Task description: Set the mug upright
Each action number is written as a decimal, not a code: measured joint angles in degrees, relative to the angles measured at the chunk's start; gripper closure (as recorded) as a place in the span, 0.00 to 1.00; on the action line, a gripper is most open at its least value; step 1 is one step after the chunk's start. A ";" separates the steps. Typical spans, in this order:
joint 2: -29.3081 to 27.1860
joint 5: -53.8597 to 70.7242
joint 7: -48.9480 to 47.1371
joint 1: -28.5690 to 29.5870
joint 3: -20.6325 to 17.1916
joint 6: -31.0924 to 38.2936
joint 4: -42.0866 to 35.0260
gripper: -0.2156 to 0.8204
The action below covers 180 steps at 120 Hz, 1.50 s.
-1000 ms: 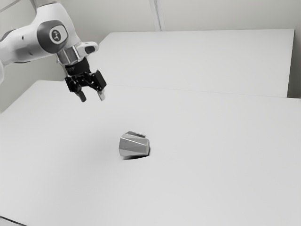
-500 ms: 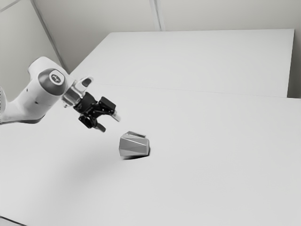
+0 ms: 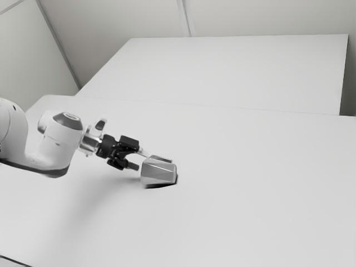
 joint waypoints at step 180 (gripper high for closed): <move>-5.95 47.75 3.00 1.42 -4.51 -8.11 15.30 0.97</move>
